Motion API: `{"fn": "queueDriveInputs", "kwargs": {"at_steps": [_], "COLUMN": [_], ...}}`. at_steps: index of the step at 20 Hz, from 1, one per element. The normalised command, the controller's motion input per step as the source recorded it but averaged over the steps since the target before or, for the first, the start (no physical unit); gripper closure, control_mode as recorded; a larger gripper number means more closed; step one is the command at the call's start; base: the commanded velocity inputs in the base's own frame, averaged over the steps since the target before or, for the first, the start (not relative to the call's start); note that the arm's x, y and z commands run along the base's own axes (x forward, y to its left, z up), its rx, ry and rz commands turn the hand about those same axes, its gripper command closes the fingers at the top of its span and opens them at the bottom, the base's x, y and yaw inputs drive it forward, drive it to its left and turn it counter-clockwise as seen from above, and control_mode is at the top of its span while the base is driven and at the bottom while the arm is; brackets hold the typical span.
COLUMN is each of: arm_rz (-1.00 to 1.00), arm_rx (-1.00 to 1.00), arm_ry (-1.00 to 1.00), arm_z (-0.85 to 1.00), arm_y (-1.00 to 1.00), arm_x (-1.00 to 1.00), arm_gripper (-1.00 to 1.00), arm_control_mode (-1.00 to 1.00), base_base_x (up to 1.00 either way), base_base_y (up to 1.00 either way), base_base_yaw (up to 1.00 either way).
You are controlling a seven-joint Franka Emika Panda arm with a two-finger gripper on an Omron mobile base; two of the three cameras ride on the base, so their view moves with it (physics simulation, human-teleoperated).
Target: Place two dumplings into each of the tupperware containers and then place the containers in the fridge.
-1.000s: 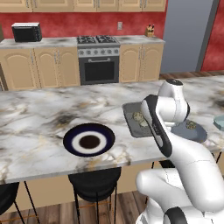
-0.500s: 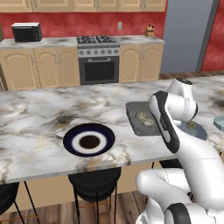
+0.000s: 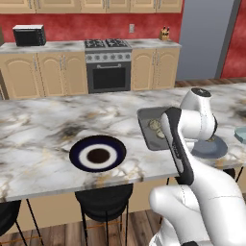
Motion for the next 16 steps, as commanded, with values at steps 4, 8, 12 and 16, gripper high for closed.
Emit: {"fn": "queueDriveInputs", "kwargs": {"at_steps": [4,8,12,16], "arm_rz": [0.00,0.00,0.00,0.00], "arm_rx": [-0.06,-0.01,0.00,0.00], "arm_ry": [0.00,0.01,0.00,0.00], "arm_z": [0.25,0.09,0.00,0.00], "arm_y": [0.13,0.01,0.00,0.00], "arm_x": [0.00,0.00,0.00,0.00], "arm_gripper": [1.00,1.00,1.00,1.00], "arm_control_mode": [-1.00,1.00,1.00,1.00], "base_base_x": [0.00,-0.40,-1.00,-0.99], "base_base_y": [0.00,0.03,0.30,1.00], "base_base_yaw": [0.00,0.00,0.04,0.21]}}
